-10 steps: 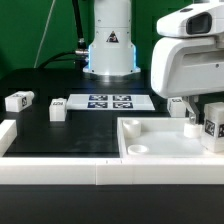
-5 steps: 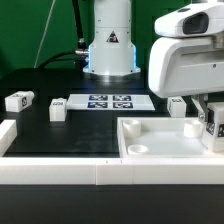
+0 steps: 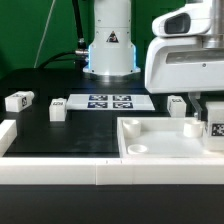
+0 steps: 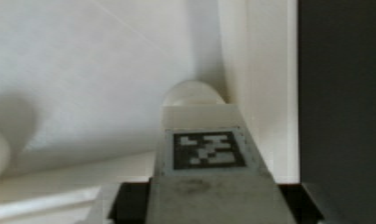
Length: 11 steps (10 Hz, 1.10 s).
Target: Assemble one leg
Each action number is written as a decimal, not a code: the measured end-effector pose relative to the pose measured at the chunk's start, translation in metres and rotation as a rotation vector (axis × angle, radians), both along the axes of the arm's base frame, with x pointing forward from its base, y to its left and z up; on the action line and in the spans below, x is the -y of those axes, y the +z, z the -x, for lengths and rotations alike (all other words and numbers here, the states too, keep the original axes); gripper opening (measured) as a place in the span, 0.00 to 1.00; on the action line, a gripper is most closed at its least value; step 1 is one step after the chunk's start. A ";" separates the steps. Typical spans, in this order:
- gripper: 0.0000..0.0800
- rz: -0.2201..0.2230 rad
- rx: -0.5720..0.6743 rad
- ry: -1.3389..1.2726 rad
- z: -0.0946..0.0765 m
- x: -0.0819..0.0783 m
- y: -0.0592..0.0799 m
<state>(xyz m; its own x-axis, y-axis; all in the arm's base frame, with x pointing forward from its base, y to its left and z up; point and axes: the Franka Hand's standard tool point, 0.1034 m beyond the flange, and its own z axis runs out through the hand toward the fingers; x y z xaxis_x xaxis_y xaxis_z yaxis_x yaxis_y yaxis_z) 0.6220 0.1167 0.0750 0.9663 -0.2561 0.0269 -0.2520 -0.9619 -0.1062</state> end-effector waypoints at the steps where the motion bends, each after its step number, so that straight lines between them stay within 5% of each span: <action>1: 0.37 -0.016 -0.016 -0.174 0.001 0.001 -0.002; 7: 0.37 -0.082 -0.078 -0.973 0.005 -0.010 -0.005; 11: 0.37 -0.113 -0.107 -1.113 0.004 -0.010 -0.005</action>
Offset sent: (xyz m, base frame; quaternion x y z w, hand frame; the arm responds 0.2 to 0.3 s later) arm -0.0052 0.0018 -0.0132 -0.0226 0.0118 0.3150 0.9488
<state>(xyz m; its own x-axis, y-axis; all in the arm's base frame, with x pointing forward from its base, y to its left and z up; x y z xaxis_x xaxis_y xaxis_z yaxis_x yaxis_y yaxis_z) 0.6179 0.1270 0.0695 0.1936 -0.9736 -0.1210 -0.9778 -0.1814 -0.1048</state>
